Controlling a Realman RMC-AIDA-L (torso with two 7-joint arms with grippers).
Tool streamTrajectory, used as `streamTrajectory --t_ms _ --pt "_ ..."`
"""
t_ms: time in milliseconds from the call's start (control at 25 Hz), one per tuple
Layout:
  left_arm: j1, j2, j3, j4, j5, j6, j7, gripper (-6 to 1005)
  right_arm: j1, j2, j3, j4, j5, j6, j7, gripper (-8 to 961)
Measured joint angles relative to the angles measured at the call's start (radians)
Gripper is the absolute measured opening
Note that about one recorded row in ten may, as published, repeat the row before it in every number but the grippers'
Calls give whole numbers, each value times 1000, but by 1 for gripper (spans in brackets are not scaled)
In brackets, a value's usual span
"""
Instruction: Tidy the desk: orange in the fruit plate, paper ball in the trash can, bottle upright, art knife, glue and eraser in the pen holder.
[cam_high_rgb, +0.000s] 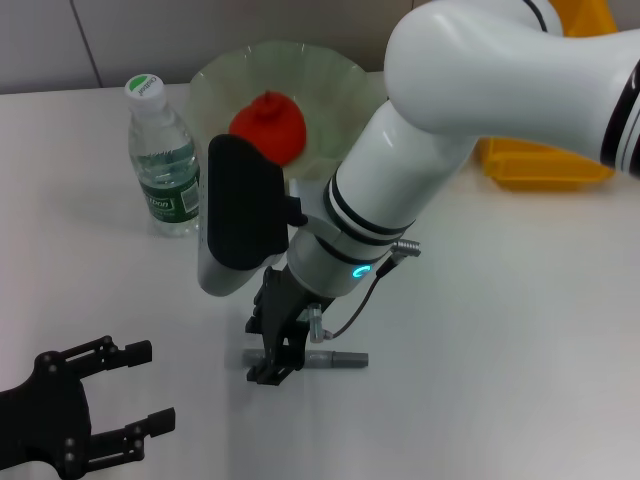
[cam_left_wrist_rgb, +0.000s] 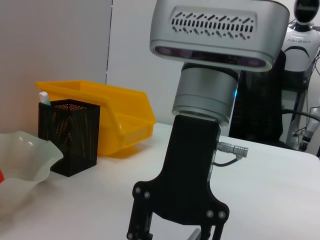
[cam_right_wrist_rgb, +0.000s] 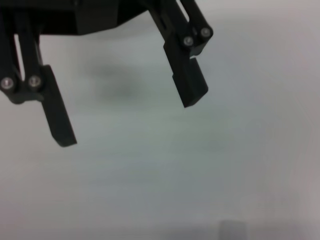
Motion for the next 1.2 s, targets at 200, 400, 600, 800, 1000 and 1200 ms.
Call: streamTrajectory --t_ms 200,400,600,800,1000,1200 --pt "-1 -1 -1 -1 0 0 0 752 1 0 -9 6 2 5 1 531" --pt "-6 -2 -5 -1 0 0 0 751 -4 0 -10 21 2 15 8 531" --pt "-14 -6 -7 2 -1 0 0 751 -2 0 -11 39 18 21 9 427" --pt "-14 -6 -7 3 -5 -1 0 751 -11 -2 1 -2 20 9 14 220" --pt "-8 -6 -6 3 -4 -2 0 751 -68 -9 135 -137 -91 -77 54 143" --pt "-3 -6 -6 3 -4 -2 4 752 -167 -9 356 -355 -252 -188 100 137"
